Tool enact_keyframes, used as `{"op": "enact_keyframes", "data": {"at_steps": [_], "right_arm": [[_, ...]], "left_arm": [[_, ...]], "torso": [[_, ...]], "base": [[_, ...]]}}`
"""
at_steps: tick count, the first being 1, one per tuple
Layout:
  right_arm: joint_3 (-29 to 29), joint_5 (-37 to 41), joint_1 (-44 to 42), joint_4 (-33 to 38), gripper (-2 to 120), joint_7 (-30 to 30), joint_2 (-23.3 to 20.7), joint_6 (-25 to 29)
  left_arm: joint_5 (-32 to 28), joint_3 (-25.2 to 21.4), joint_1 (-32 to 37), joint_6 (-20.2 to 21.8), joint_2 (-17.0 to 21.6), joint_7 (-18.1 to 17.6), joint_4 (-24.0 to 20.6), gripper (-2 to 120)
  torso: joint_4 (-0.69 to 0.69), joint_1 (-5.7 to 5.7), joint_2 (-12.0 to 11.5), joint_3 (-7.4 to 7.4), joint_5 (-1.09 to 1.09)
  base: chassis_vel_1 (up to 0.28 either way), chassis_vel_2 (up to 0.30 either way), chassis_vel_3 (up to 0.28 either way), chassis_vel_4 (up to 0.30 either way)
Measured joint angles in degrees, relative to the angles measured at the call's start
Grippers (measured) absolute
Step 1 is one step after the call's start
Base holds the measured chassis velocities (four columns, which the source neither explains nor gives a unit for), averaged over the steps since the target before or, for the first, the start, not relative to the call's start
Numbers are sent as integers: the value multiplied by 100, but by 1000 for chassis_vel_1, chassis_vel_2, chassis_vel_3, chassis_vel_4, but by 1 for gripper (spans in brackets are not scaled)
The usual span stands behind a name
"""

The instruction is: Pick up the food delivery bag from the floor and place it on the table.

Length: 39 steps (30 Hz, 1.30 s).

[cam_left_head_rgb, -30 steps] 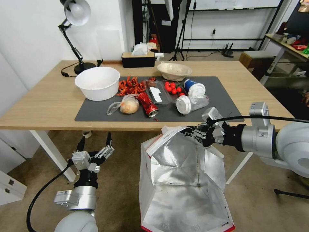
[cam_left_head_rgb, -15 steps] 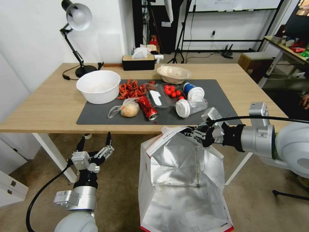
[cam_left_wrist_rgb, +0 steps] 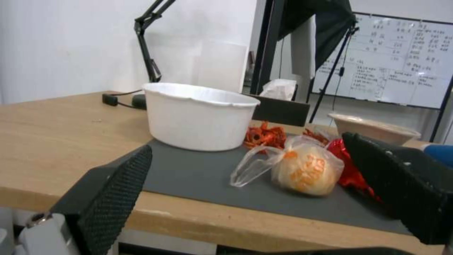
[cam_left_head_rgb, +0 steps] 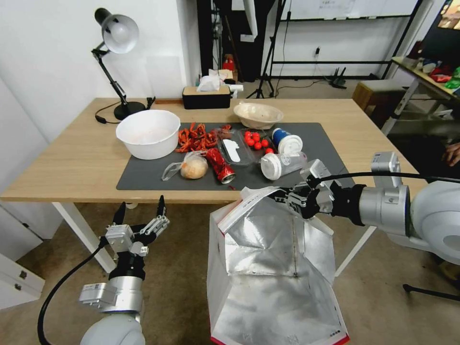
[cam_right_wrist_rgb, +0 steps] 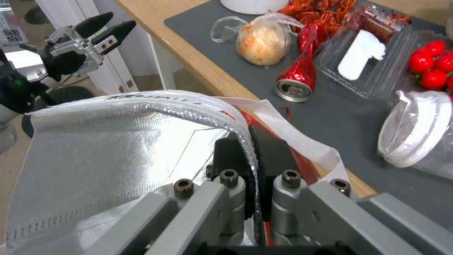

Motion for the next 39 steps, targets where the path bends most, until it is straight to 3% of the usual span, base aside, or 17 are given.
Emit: {"op": "enact_keyframes", "data": {"at_steps": [24, 39], "right_arm": [[7, 44, 7, 16, 0, 39, -7, 0], [-16, 75, 29, 31, 0, 55, -19, 0]], "left_arm": [[-17, -19, 6, -41, -20, 15, -34, 100], [-36, -34, 45, -18, -14, -24, -69, 100]], "torso": [[0, 294, 662, 370, 0], [0, 298, 675, 380, 0]], "base": [[0, 0, 0, 0], [0, 0, 0, 0]]}}
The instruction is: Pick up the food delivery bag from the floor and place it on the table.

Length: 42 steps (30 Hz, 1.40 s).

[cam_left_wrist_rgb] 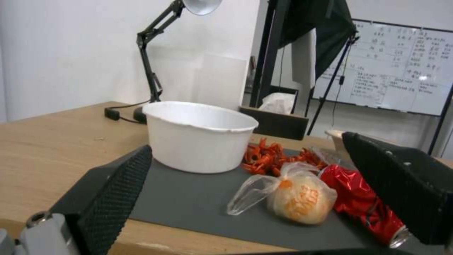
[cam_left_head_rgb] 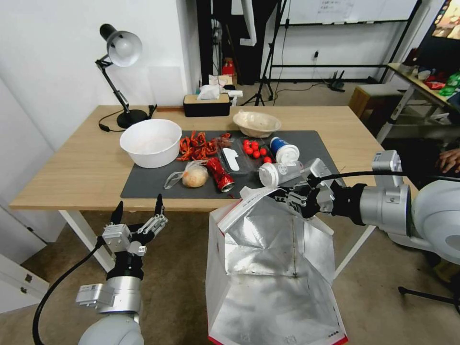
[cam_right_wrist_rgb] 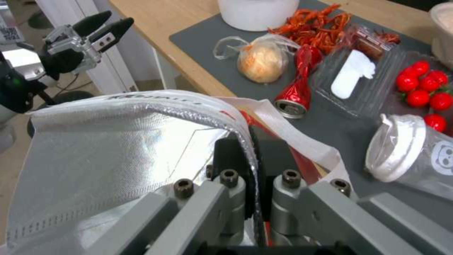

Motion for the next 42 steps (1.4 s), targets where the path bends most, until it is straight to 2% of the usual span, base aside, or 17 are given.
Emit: {"op": "enact_keyframes", "data": {"at_steps": [7, 14, 21, 23, 27, 33, 42], "right_arm": [[309, 122, -174, 105, 0, 41, 17, 0], [353, 396, 14, 152, 0, 186, 21, 0], [399, 1017, 580, 201, 0, 509, 26, 0], [585, 1486, 762, 202, 0, 745, 33, 0], [786, 1857, 903, 190, 0, 926, 20, 1], [982, 2216, 1080, 99, 0, 1126, 57, 14], [1254, 2673, 1295, -41, 0, 1468, 100, 306]], "left_arm": [[37, -11, 14, -37, -12, -32, 1, 100], [69, -8, 17, -45, -38, -32, -22, 100], [106, -4, 26, -67, -52, -43, -29, 100], [115, 0, 21, -68, -53, -45, -29, 100], [118, -2, 26, -72, -50, -49, -29, 100], [121, -8, 29, -73, -51, -51, -29, 100], [126, -8, 50, -78, -66, -63, -45, 100]], "torso": [[0, -11, -23, -14, 0], [0, -15, -33, -19, 0], [1, -20, -42, -24, 0], [0, -20, -44, -26, 0], [0, -21, -48, -28, 0], [0, -24, -51, -30, 1], [0, -26, -55, -32, 0]], "base": [[0, 0, 0, 0], [0, 0, 0, 0], [0, 0, 0, 0], [0, 0, 0, 0], [0, 0, 0, 0], [0, 0, 0, 0], [0, 0, 0, 0]]}}
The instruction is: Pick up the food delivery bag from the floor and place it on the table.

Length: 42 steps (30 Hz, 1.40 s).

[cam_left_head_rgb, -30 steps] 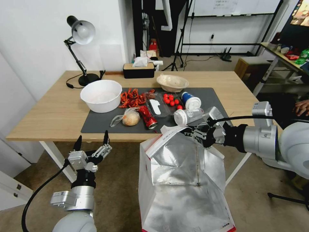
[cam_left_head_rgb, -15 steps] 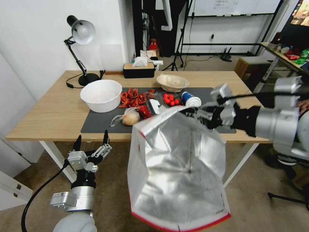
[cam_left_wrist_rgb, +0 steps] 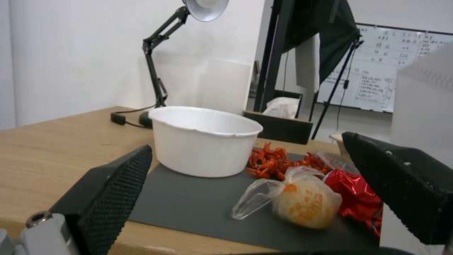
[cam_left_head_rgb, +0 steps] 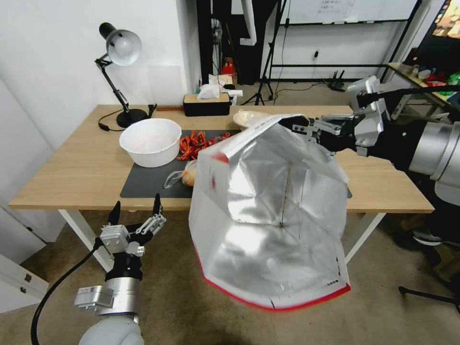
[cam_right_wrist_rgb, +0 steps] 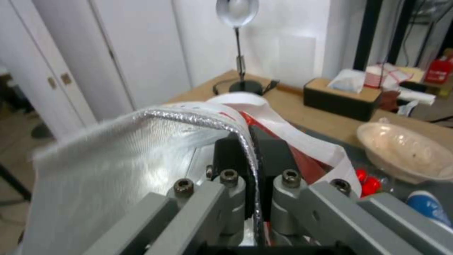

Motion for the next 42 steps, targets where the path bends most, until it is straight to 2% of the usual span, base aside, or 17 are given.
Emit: {"op": "enact_keyframes", "data": {"at_steps": [12, 27, 38, 42], "right_arm": [[133, 306, 393, -412, 0, 363, -14, 109], [-59, 781, 1490, -1483, 0, 1066, -98, 110], [-85, 864, 1640, -1724, 0, 1283, -170, 110], [-135, 875, 1637, -1821, 0, 1495, -56, 110]], "left_arm": [[-2, 21, 9, -6, 4, -18, -18, 100], [-20, 82, -40, 7, 72, -29, 1, 100], [-53, 108, -99, 26, 132, -38, 40, 100], [-57, 128, -126, 33, 138, -44, 69, 100]], "torso": [[0, -1, -4, -2, 0], [1, -2, -6, -3, 0], [0, -2, -6, -4, 0], [0, -2, -7, -4, 0]], "base": [[0, 0, 0, 0], [0, 0, 0, 0], [0, 0, 0, 0], [0, 0, 0, 0]]}}
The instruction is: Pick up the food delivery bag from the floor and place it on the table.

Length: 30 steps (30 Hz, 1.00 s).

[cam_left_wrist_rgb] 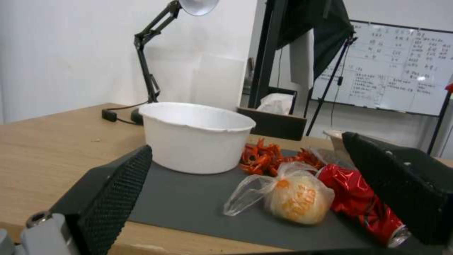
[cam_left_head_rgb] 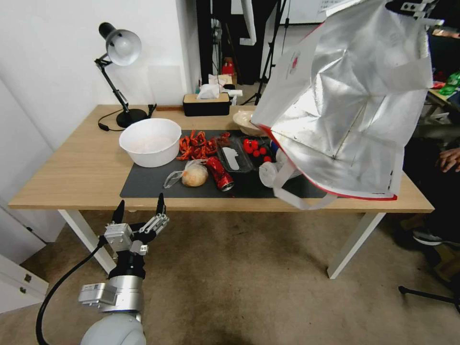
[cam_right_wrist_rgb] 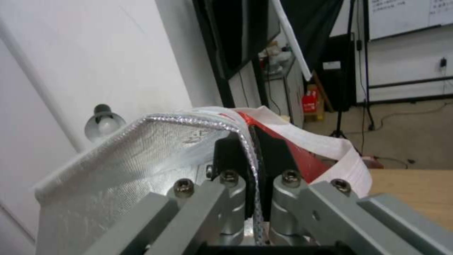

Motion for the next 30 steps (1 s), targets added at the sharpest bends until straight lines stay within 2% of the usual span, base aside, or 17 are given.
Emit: {"op": "enact_keyframes", "data": {"at_steps": [8, 15, 20, 26, 30], "right_arm": [[-75, 98, 126, -255, 0, 448, 231, 0], [-85, 432, 113, -361, 0, 1293, 390, 1], [-68, 487, 109, -403, 0, 1468, 420, 1], [-25, 773, 246, -552, 0, 2078, 545, 2], [-23, 790, 217, -629, 0, 2171, 609, 118]], "left_arm": [[-1, -14, -8, 2, 12, -17, 21, 100], [5, -5, -15, 5, 6, -31, 50, 100], [7, -5, -20, 6, 6, -41, 54, 100], [10, -9, -20, 7, 12, -46, 58, 100], [11, -8, -19, 6, 11, -46, 59, 100]], "torso": [[0, 0, 0, 0, 0], [0, 0, 0, 0, 1], [-1, 0, -1, 0, 1], [0, -1, -1, 0, 0], [0, -1, -1, 0, 0]], "base": [[0, 0, 0, 0], [0, 0, 0, 0], [0, 0, 0, 0], [0, 0, 0, 0], [0, 0, 0, 0]]}}
